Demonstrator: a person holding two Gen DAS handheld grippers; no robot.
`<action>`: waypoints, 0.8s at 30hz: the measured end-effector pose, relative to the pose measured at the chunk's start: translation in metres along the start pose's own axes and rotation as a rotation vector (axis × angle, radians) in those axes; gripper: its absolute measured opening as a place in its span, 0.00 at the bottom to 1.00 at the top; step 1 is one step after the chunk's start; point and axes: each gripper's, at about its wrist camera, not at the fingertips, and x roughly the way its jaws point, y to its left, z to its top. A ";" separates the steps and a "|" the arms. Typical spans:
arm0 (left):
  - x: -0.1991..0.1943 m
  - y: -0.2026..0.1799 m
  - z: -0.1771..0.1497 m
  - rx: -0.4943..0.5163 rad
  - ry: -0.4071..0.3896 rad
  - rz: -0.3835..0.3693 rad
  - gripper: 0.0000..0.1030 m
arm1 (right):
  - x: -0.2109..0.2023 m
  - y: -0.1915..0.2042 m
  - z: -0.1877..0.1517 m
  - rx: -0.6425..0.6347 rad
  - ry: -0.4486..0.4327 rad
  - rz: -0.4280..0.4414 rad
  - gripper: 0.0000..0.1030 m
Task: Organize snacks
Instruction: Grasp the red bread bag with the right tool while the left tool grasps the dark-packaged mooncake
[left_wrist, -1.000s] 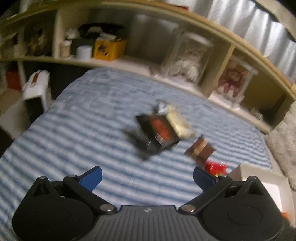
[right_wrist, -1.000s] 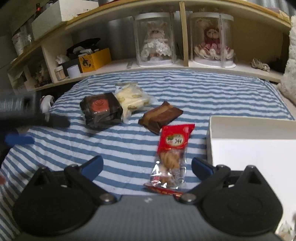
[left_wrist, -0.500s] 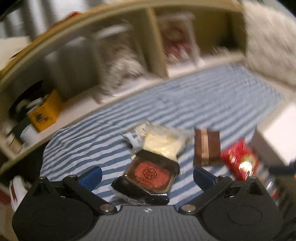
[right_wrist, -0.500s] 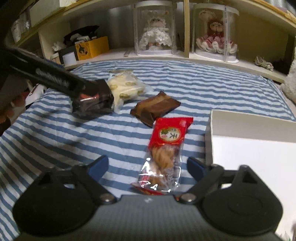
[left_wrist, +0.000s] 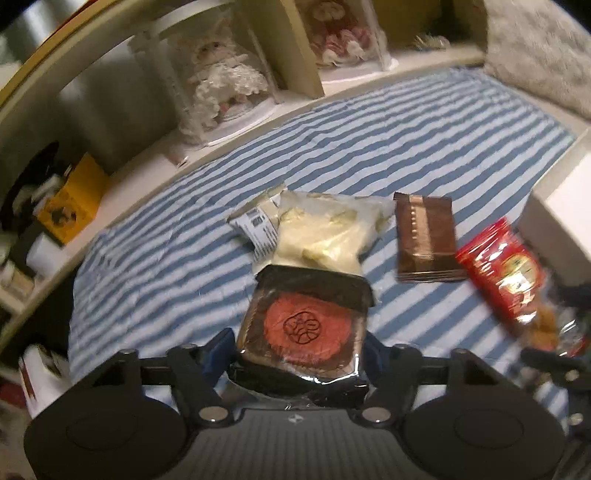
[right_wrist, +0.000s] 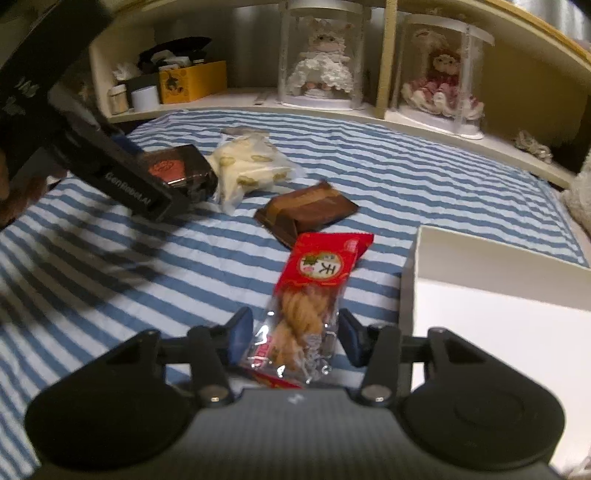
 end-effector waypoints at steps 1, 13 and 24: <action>-0.007 -0.001 -0.005 -0.028 -0.003 -0.008 0.66 | -0.001 -0.001 0.000 0.005 0.004 0.018 0.54; -0.081 -0.030 -0.113 -0.454 0.121 -0.230 0.65 | -0.027 0.001 -0.015 0.012 0.079 0.175 0.53; -0.109 -0.056 -0.158 -0.624 0.185 -0.209 0.76 | -0.058 0.007 -0.043 -0.083 0.218 0.284 0.54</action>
